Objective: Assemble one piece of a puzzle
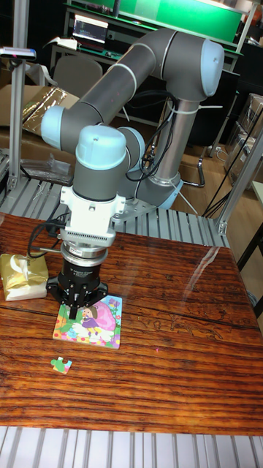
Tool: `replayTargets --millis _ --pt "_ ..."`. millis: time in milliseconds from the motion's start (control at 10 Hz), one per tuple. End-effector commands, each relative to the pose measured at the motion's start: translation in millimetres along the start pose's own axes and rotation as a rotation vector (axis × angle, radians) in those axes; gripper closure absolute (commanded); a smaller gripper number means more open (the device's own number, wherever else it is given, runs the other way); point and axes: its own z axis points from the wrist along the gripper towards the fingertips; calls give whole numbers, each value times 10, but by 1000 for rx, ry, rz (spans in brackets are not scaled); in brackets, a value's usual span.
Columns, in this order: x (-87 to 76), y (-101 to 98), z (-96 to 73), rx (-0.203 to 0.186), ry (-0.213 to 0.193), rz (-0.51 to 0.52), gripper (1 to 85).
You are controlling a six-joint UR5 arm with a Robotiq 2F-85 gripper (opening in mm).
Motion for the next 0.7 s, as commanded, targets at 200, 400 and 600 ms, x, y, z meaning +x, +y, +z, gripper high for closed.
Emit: replayTargets --millis 200,400,600 --pt "-7 16 -9 -12 -1 41 843" --pt "-3 8 -9 -8 0 47 843" --pt "-3 24 -9 -15 0 29 843"
